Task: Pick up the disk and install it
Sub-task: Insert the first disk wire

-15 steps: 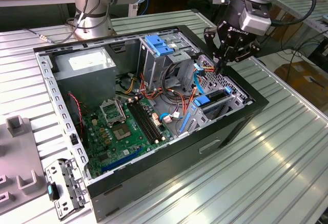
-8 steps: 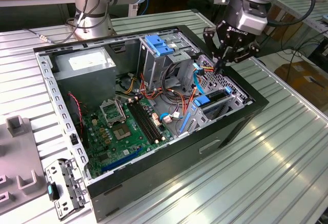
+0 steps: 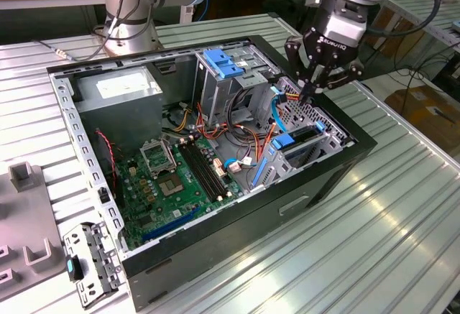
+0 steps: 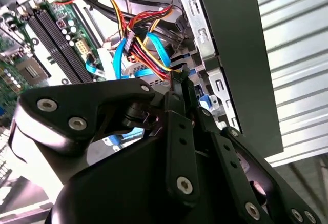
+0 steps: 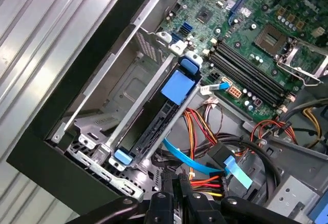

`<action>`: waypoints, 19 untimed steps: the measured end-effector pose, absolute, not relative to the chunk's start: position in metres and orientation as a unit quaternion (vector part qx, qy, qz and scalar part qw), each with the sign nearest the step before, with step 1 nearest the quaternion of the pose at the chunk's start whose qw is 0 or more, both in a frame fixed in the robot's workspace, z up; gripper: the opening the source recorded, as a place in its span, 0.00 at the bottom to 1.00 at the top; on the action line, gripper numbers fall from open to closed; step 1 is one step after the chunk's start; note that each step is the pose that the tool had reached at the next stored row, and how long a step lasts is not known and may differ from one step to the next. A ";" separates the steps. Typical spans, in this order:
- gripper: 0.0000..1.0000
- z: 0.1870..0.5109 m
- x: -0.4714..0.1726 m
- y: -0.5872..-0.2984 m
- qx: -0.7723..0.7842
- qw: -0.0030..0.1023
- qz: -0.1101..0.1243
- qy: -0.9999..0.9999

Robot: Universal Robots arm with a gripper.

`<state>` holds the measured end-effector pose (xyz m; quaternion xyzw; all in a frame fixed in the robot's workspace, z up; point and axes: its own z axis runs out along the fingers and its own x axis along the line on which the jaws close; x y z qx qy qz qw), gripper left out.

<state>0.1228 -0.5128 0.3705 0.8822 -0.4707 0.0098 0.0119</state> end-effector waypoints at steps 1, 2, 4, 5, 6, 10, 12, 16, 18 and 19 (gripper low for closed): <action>0.16 0.370 0.123 -0.513 0.879 0.012 0.010 -0.477; 0.16 0.370 0.123 -0.513 0.875 0.012 0.010 -0.484; 0.16 0.370 0.123 -0.513 0.867 0.012 0.009 -0.497; 0.16 0.370 0.123 -0.513 0.864 0.012 0.009 -0.504; 0.16 0.370 0.123 -0.513 0.857 0.012 0.009 -0.515; 0.16 0.370 0.123 -0.513 0.839 0.013 0.009 -0.544; 0.16 0.370 0.123 -0.513 0.830 0.013 0.009 -0.557; 0.16 0.370 0.123 -0.513 0.810 0.013 0.008 -0.586; 0.16 0.370 0.123 -0.513 0.799 0.013 0.008 -0.601; 0.16 0.370 0.123 -0.513 0.795 0.013 0.008 -0.606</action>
